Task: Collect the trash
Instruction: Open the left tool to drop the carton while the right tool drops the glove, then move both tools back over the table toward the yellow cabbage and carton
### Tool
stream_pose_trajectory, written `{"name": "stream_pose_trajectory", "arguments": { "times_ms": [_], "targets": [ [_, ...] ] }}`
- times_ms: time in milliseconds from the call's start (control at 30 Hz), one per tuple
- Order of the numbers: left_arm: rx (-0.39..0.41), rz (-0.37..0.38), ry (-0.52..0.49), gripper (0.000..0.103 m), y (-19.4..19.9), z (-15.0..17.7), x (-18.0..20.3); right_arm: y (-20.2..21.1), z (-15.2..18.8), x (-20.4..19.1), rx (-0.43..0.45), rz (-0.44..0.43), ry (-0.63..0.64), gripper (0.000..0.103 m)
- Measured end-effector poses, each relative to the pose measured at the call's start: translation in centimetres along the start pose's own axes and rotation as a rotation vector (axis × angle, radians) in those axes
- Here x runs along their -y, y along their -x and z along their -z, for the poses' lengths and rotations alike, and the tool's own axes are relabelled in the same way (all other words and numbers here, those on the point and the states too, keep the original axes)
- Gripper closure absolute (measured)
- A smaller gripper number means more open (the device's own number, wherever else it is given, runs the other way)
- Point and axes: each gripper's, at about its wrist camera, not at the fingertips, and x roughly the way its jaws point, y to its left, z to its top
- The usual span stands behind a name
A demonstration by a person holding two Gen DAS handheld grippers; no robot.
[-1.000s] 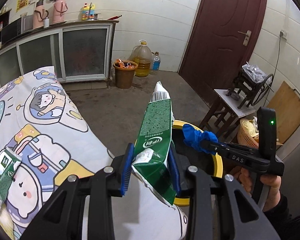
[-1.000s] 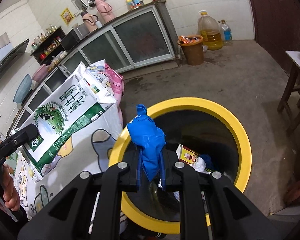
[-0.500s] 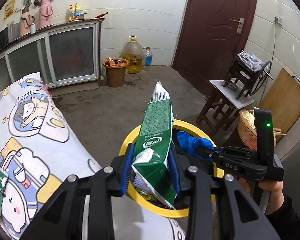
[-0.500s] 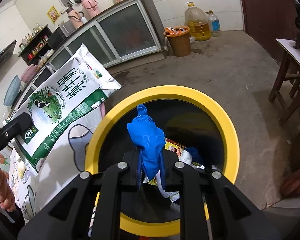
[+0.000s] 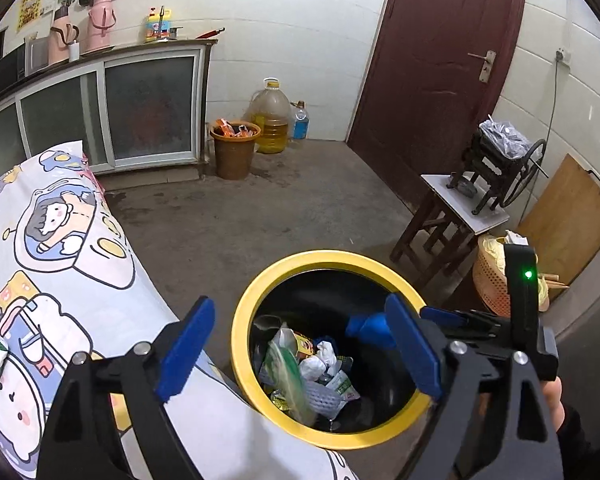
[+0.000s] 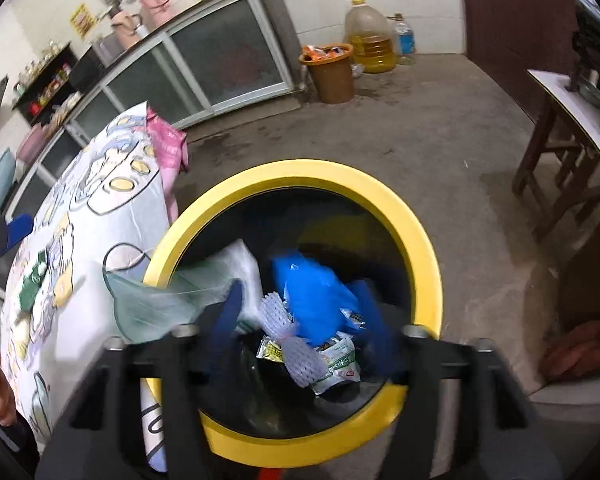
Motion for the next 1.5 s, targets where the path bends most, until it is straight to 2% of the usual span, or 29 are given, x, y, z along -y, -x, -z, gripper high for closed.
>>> {"name": "stream_pose_trajectory", "arguments": {
  "times_ms": [67, 133, 267, 433, 633, 733, 833, 967, 1033, 1167, 1267, 1367, 1500],
  "targets": [
    [0.016, -0.010, 0.012, 0.009, 0.6, 0.1, -0.4, 0.4, 0.1, 0.3, 0.006, 0.022, -0.011, 0.043],
    [0.034, 0.009, 0.022, 0.009, 1.3, 0.1, -0.7, 0.9, 0.0, 0.5, 0.013, 0.032, -0.014, 0.043],
    [0.064, 0.038, 0.026, 0.008, 2.9, 0.4, -0.9, 1.8, 0.1, 0.1, 0.021, 0.022, -0.026, 0.043],
    [0.107, 0.027, 0.028, 0.008, 5.5, 1.3, -2.0, 2.9, 0.0, -1.4, 0.041, -0.009, -0.001, 0.043],
    [0.163, -0.042, 0.034, 0.008, 9.8, 3.4, -5.7, 3.4, -0.1, -5.1, 0.046, -0.069, 0.065, 0.043],
    [0.181, -0.089, 0.042, 0.008, 12.4, 4.9, -8.2, 3.4, 0.1, -7.4, 0.048, -0.128, 0.104, 0.038],
    [0.176, -0.124, 0.036, 0.008, 14.7, 6.8, -10.7, 3.2, 0.1, -10.4, 0.041, -0.177, 0.171, 0.038],
    [0.166, -0.198, 0.029, 0.008, 18.6, 10.2, -14.7, 3.3, 0.6, -15.0, 0.041, -0.243, 0.295, 0.034],
    [0.148, -0.246, 0.049, 0.008, 20.1, 11.8, -16.5, 3.3, 1.3, -18.0, 0.043, -0.263, 0.397, 0.034],
    [0.097, -0.317, 0.174, 0.008, 22.9, 16.0, -20.5, 3.6, 3.0, -24.3, 0.074, -0.288, 0.628, 0.034],
    [0.073, -0.357, 0.256, 0.008, 24.3, 18.5, -22.7, 3.7, 3.8, -27.7, 0.104, -0.303, 0.740, 0.034],
    [0.073, -0.375, 0.319, 0.008, 25.1, 19.9, -23.9, 3.6, 4.8, -31.3, 0.128, -0.322, 0.867, 0.034],
    [0.054, -0.344, 0.396, 0.008, 25.1, 20.9, -25.3, 2.7, 6.4, -36.4, 0.157, -0.315, 1.088, 0.030]
  ]
}}
